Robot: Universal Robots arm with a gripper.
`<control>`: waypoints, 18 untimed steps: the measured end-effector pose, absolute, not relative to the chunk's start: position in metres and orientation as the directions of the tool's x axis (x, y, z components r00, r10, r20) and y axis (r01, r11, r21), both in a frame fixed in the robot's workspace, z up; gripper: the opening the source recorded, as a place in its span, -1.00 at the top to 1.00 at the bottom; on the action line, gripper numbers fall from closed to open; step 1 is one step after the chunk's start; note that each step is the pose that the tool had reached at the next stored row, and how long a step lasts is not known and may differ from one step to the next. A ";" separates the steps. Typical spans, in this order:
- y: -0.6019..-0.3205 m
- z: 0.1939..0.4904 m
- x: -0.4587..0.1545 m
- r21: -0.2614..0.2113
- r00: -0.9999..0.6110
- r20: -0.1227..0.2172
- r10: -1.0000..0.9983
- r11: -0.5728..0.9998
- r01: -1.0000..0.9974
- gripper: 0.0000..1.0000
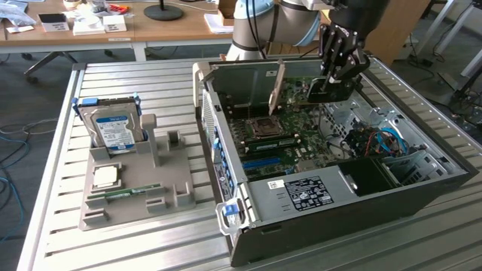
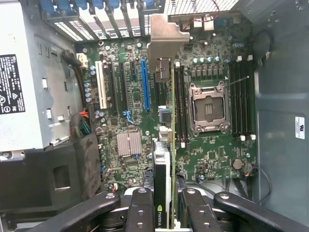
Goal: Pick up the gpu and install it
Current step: 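Insert the gpu into the slot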
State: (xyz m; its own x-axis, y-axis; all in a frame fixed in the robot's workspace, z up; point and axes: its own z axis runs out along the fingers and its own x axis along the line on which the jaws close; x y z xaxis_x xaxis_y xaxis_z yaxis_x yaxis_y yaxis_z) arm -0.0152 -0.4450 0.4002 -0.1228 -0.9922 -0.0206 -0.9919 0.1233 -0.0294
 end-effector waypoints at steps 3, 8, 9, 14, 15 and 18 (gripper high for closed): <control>-0.445 0.397 -0.015 -0.029 -0.123 -0.020 -0.992 0.123 -0.992 0.47; -0.445 0.397 -0.015 -0.029 -0.123 -0.020 -0.992 0.123 -0.992 0.47; -0.445 0.397 -0.015 -0.029 -0.123 -0.021 -0.992 0.123 -0.992 0.47; -0.445 0.396 -0.015 -0.029 -0.123 -0.021 -0.992 0.123 -0.992 0.47; -0.445 0.395 -0.015 -0.029 -0.123 -0.021 -0.992 0.123 -0.992 0.47; -0.445 0.394 -0.016 -0.029 -0.123 -0.021 -0.992 0.123 -0.992 0.47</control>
